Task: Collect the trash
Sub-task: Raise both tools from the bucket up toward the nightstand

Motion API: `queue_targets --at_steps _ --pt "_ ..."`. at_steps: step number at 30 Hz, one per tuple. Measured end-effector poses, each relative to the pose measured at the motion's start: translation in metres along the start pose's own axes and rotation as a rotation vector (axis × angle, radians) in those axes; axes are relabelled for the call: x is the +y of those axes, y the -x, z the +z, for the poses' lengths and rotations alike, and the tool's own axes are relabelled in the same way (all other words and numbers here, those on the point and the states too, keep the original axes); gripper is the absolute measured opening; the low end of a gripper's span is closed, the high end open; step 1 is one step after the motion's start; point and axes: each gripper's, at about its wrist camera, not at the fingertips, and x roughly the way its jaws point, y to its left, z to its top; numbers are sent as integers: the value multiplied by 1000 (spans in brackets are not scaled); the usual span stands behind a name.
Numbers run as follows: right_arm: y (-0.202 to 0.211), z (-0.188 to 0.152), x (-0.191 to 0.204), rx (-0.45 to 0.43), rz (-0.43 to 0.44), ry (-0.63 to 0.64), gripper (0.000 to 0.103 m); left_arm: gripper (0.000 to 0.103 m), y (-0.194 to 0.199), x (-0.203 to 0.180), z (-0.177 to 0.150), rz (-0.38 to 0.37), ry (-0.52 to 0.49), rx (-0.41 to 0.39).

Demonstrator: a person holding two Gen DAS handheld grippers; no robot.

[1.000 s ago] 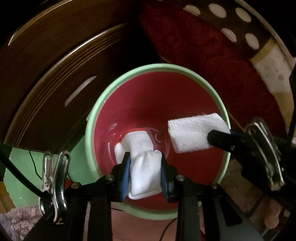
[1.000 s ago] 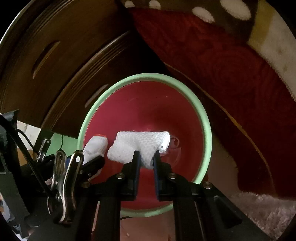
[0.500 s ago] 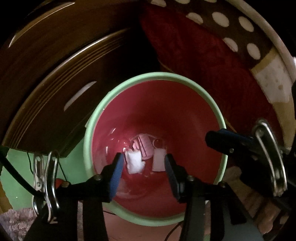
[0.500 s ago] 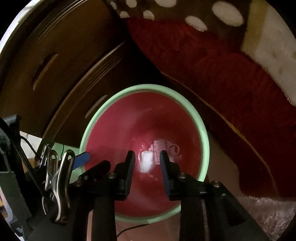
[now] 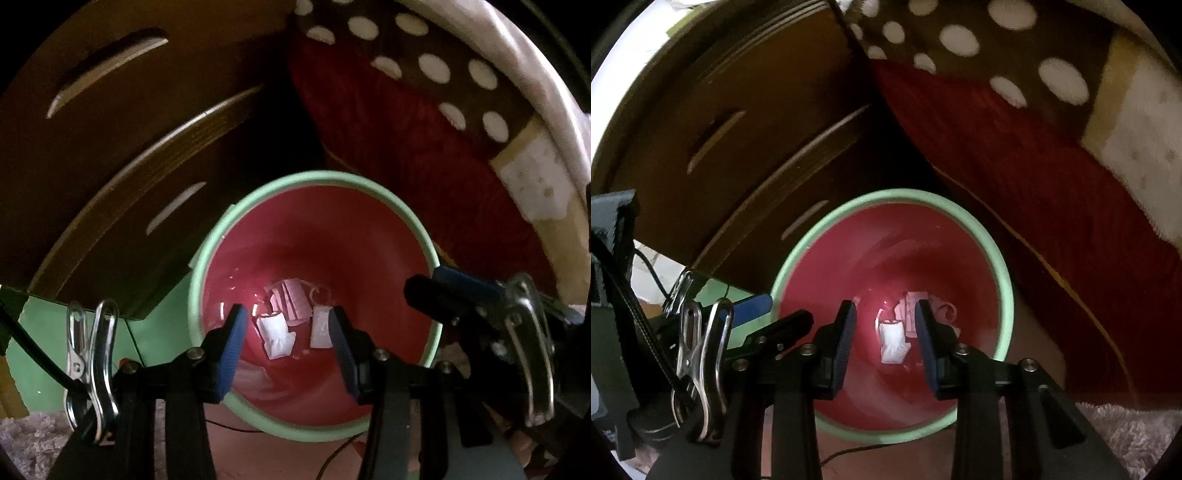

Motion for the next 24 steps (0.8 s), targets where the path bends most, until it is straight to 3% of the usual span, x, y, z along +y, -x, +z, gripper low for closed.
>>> queue_targets --at_steps 13,24 --pt "54 5 29 -163 94 92 34 48 63 2 10 8 4 -112" --pt "86 12 54 -242 133 113 35 48 105 6 14 -16 -2 -200"
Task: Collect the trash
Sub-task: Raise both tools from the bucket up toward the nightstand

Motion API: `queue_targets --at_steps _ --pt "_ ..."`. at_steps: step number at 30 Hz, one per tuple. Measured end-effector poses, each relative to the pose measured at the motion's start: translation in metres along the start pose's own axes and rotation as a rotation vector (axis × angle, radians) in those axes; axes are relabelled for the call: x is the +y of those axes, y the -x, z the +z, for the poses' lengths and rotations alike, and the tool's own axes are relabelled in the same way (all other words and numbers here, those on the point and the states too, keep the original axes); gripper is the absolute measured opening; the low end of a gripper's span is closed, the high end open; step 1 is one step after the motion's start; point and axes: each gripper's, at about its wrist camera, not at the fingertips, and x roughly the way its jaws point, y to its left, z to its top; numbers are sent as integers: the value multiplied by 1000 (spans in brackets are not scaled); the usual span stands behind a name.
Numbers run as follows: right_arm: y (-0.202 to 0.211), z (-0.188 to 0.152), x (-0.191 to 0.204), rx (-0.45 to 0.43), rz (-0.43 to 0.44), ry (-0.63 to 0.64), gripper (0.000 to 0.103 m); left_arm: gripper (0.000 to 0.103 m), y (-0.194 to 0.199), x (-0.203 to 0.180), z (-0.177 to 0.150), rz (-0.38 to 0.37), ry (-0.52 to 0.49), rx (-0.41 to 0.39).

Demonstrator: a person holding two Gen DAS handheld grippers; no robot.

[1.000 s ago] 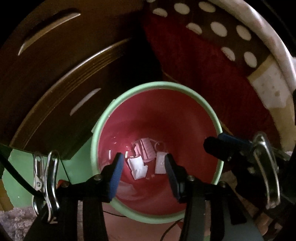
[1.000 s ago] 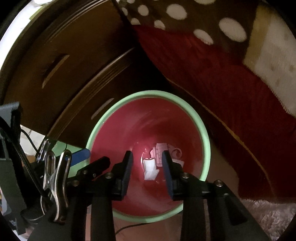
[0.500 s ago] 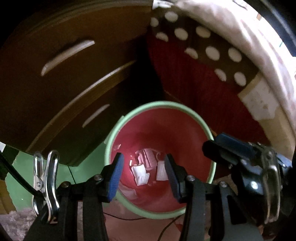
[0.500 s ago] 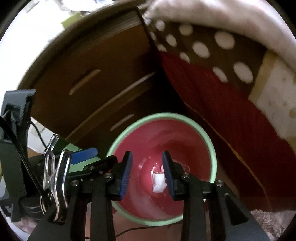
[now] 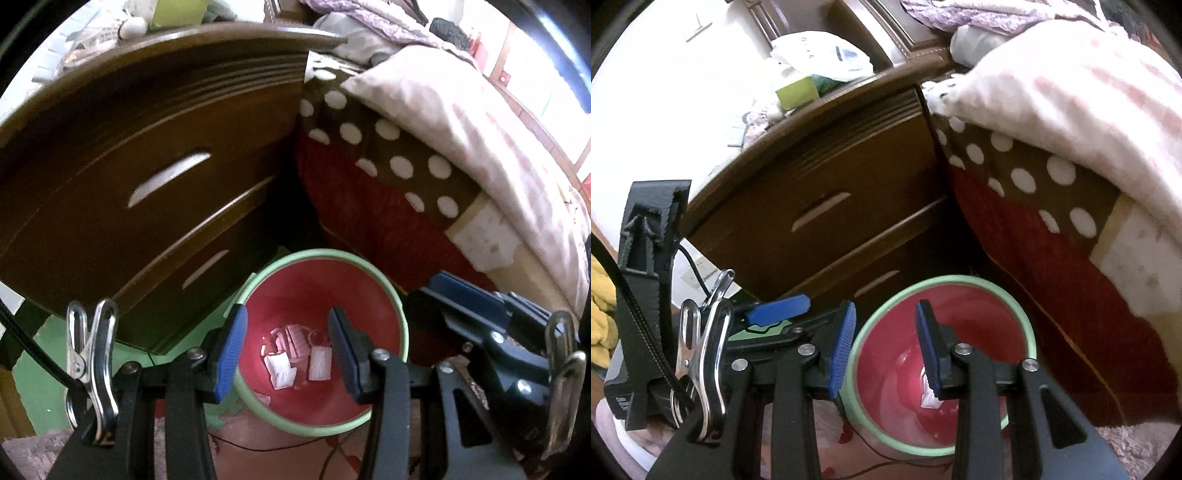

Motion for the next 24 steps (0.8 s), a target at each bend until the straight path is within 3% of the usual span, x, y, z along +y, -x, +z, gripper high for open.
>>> queue_targets --at_steps 15,24 --pt "44 46 29 -125 30 54 35 48 66 -3 36 17 -55 -132" --pt "56 81 57 -176 55 127 35 48 99 14 66 75 -42 -208"
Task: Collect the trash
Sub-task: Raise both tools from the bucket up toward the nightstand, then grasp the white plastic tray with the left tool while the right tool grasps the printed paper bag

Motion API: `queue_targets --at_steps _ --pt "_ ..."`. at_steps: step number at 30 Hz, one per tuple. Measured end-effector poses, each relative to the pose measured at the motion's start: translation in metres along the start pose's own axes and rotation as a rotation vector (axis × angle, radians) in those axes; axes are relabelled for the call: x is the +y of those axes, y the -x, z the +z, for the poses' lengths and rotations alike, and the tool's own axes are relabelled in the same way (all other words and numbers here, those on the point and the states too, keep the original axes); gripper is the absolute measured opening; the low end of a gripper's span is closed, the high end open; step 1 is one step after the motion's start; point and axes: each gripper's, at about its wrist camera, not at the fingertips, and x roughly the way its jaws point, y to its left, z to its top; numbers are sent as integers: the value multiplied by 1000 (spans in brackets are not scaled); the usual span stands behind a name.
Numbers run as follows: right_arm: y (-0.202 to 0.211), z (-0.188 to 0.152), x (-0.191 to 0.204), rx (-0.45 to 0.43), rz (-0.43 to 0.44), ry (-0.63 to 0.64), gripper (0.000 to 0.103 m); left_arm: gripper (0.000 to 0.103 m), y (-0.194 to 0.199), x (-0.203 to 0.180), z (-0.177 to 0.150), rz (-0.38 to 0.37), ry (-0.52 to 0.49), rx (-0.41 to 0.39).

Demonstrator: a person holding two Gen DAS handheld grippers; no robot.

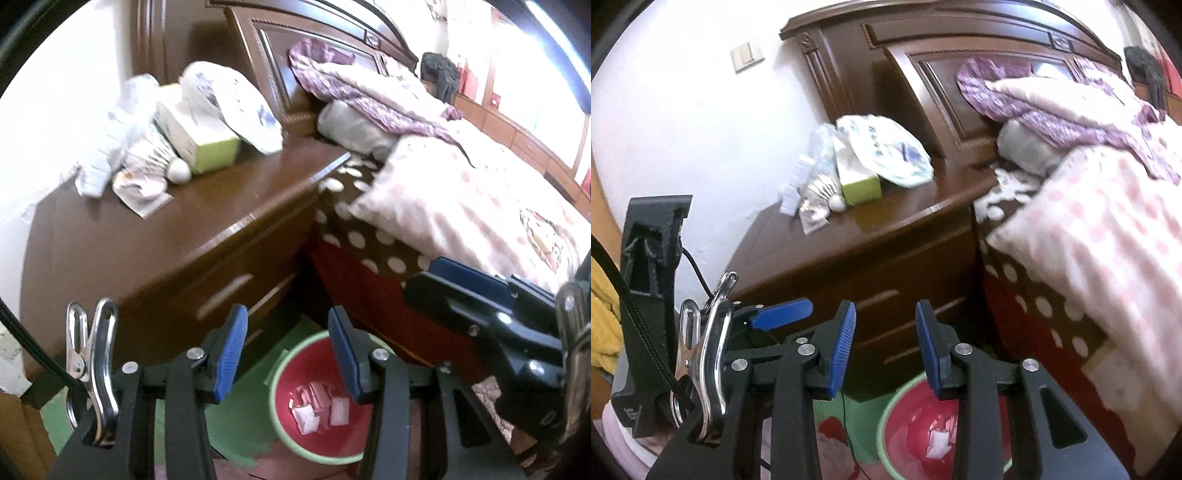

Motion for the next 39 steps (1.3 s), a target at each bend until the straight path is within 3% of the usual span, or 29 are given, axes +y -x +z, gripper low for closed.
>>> queue_targets --at_steps 12,23,31,39 --pt "-15 41 24 -18 32 78 35 48 23 63 51 147 25 -82" --pt "-37 82 28 -23 12 109 41 48 12 126 87 181 117 -35" --pt "-59 102 29 -20 2 137 41 54 8 165 107 245 154 -76" --pt "-92 126 23 1 -21 144 58 57 -12 188 123 250 145 -103"
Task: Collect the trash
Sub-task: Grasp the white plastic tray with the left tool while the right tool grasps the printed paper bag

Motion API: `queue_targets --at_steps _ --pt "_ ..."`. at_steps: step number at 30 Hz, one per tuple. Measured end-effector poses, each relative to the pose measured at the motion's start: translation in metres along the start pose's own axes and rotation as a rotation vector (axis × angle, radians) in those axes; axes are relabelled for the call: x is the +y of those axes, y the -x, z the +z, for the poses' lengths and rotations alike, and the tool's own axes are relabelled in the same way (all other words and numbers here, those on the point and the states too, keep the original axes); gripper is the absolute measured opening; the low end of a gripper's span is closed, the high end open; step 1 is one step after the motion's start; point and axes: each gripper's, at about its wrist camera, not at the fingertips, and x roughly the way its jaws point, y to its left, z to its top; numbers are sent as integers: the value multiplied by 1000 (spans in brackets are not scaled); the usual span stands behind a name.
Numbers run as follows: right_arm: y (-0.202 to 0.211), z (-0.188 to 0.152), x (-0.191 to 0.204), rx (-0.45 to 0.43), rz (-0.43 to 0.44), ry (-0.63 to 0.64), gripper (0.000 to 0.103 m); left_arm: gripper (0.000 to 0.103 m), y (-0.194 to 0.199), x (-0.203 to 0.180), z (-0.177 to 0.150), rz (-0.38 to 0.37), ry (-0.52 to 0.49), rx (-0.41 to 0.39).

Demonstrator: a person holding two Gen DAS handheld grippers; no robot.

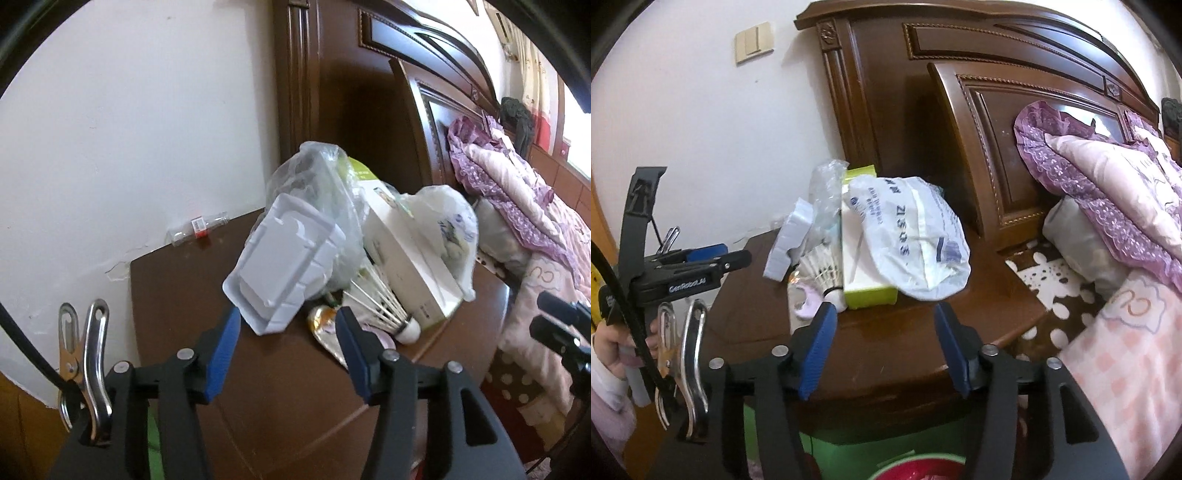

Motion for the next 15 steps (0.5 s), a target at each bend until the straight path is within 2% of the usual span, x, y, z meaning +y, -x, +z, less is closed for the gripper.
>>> queue_targets --at_steps 5,7,9,13,15 --pt "-27 17 -14 30 -14 -5 60 60 -18 11 18 -39 -40 9" --pt "-37 23 -24 29 -3 -28 63 69 -26 17 27 -63 -60 6" --pt "-45 28 -29 33 -1 -22 70 77 -31 22 33 -85 -83 7" --pt "-59 35 -29 19 -15 41 74 87 -47 27 41 -181 -142 68" --pt "-65 38 -27 14 -27 82 76 90 -51 28 42 -201 -163 54"
